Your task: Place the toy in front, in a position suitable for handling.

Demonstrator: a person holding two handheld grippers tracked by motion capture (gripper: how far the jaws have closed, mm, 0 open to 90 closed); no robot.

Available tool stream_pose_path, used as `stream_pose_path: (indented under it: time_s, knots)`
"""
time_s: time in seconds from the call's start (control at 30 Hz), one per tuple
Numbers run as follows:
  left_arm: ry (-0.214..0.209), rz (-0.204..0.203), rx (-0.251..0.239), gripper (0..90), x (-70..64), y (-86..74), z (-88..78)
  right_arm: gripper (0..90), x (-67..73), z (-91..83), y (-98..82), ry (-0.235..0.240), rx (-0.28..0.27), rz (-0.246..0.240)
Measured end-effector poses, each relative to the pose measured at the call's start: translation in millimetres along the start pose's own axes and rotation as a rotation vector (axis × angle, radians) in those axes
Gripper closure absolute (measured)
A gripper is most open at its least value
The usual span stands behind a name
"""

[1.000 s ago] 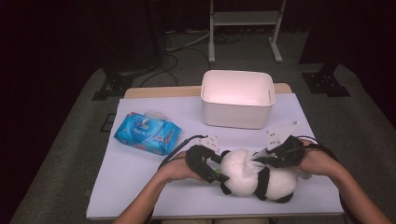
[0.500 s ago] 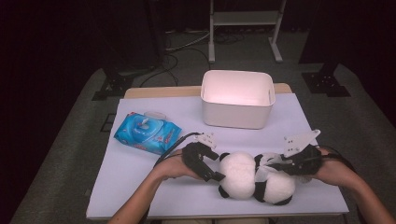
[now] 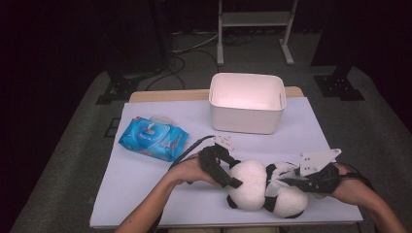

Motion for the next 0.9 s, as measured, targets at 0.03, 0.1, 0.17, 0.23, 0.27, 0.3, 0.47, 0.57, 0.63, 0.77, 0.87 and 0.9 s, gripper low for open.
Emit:
stream_pose_path:
  time_s: [0.03, 0.1, 0.17, 0.23, 0.27, 0.3, 0.47, 0.57, 0.63, 0.77, 0.87, 0.9]
  knots:
    - [-0.004, -0.004, -0.003, 2.4, 0.3, 0.8, 0.8, 80.1, 1.1, -0.4, -0.8, -0.004, -0.003, -0.004]
    - [-0.012, -0.009, -0.004, 1.5, 1.1, 1.5, 2.0, 80.2, 3.1, -0.7, -2.0, -0.003, -0.014, -0.011]
    - [-0.027, -0.012, 0.004, 1.5, 0.8, 1.4, 4.7, 80.3, 5.1, -0.8, -3.2, -0.003, -0.022, -0.017]
    - [-0.04, -0.017, 0.019, 1.5, -0.5, 0.2, 8.3, 80.3, 6.6, -0.8, -3.3, -0.002, -0.027, -0.014]
    - [-0.059, -0.02, 0.03, 1.5, -2.9, -0.8, 11.6, 80.3, 6.9, -0.3, -2.8, -0.001, -0.029, -0.017]
    - [-0.069, -0.017, 0.041, 1.5, -4.5, -1.5, 13.7, 80.3, 8.5, 0.3, -1.9, 0.004, -0.031, -0.021]
    - [-0.097, -0.004, 0.039, 11.7, -8.6, -4.2, 17.6, 80.2, 9.2, 2.6, 2.1, 0.008, -0.024, -0.031]
    - [-0.1, -0.001, 0.016, 24.1, -7.7, -5.1, 14.2, 80.1, 6.5, 3.1, 4.1, -0.002, -0.035, -0.031]
    - [-0.093, -0.001, 0.0, 27.5, -5.7, -5.4, 10.6, 79.9, 4.7, 3.9, 6.9, -0.003, -0.048, -0.021]
    - [-0.071, 0.011, -0.009, 32.5, -1.9, -4.9, 2.4, 79.8, -2.4, 6.0, 13.9, -0.009, -0.061, -0.02]
    - [-0.04, 0.017, 0.002, 33.1, 3.0, -7.7, -7.4, 79.8, -6.7, 9.5, 23.5, -0.006, -0.074, -0.03]
    - [-0.036, 0.016, 0.011, 33.1, 4.3, -9.6, -10.8, 79.8, -8.0, 11.4, 27.6, -0.008, -0.078, -0.035]
Point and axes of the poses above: each handheld gripper's, and its own axes: z roughly forward along the jaws, y roughly out of its top, x roughly to its left, the point moved 9 cm from there along z, roughly forward along the jaws, and after that the axes turned 7 degrees about z, right-handed, at the moved point
